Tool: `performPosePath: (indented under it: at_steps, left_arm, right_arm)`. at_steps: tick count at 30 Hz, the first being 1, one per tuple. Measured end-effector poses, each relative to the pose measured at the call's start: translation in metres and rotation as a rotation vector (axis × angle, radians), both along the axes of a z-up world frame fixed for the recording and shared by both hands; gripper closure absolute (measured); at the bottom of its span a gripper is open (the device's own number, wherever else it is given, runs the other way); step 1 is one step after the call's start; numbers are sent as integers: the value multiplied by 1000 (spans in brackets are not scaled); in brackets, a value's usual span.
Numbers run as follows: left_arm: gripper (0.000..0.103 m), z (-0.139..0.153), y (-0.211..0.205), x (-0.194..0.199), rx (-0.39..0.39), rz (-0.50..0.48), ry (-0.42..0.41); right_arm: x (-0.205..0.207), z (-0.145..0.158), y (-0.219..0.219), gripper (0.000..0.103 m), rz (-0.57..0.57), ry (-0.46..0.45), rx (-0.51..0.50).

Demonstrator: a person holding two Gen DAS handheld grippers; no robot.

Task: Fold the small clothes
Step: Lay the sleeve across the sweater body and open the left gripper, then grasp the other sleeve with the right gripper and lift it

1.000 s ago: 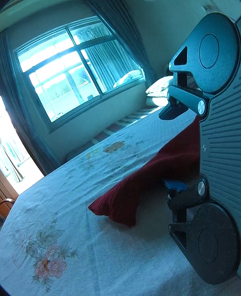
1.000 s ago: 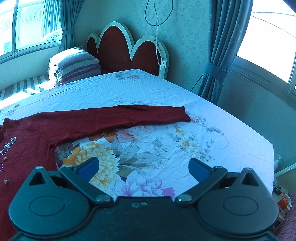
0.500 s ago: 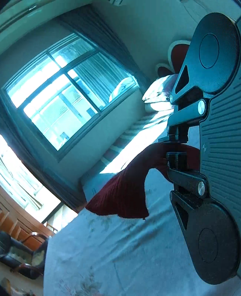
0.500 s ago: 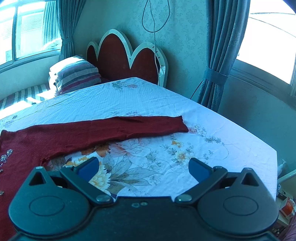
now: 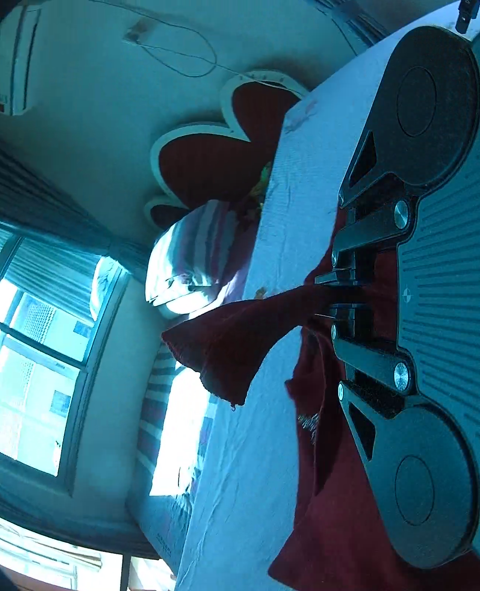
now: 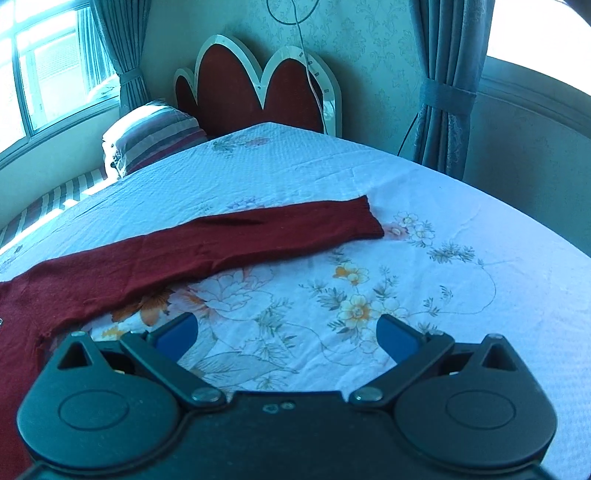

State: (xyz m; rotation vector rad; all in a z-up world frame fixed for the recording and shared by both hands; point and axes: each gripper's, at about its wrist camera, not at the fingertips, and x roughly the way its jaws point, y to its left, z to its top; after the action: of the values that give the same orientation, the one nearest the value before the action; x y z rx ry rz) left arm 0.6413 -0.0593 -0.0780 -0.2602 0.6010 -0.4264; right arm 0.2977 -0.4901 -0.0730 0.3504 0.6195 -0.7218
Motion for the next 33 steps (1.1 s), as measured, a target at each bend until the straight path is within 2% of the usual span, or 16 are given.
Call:
performPosePath:
  at_steps: [3, 4, 7, 10, 11, 12, 14, 15, 17, 19, 23, 25, 26, 28, 30, 33]
  left_arm:
    - [96, -18, -55, 0, 111, -39, 43]
    - [96, -36, -62, -6, 156, -50, 56]
    - [96, -55, -81, -16, 235, -59, 74]
    - [95, -53, -104, -26, 355, -95, 26]
    - [81, -54, -108, -36, 404, -117, 1]
    - [52, -51, -114, -39, 426, -161, -18]
    - [17, -42, -118, -55, 406, -256, -50]
    - [13, -36, -116, -70, 389, -273, -99]
    - [7, -22, -108, -89, 376, -257, -145]
    - [7, -11, -89, -101, 360, -208, -161]
    - [7, 2, 2, -118, 337, 80, -133]
    - [7, 1, 66, -122, 331, 269, -90]
    - [7, -1, 93, -121, 325, 339, -64]
    - [7, -6, 140, -117, 312, 439, 6]
    - [7, -11, 170, -113, 308, 488, 48]
    - [7, -24, 190, -100, 327, 461, 104]
  right_arm:
    - [-8, -9, -19, 0, 2, 10, 21]
    - [-10, -10, -24, 0, 4, 14, 25]
    - [-21, -13, -38, 0, 1, 21, 24]
    - [-31, -15, -53, 0, -3, 29, 21]
    - [-34, -16, -56, 0, -8, 32, 22]
    - [-37, -16, -60, 0, -13, 34, 25]
    - [-41, -19, -65, 0, -26, 39, 31]
    - [-42, -20, -66, 0, -30, 43, 35]
    - [-41, -21, -66, 0, -36, 45, 38]
    - [-38, -19, -63, 0, -35, 41, 41]
    - [-18, -7, -42, 2, 30, -10, 53]
    - [-2, 4, -25, 27, 91, -66, 77]
    - [10, 10, -14, 32, 130, -96, 96]
    - [37, 18, 8, 33, 207, -152, 160]
    - [67, 21, 32, 35, 293, -211, 242]
    - [118, 14, 71, 44, 421, -240, 374]
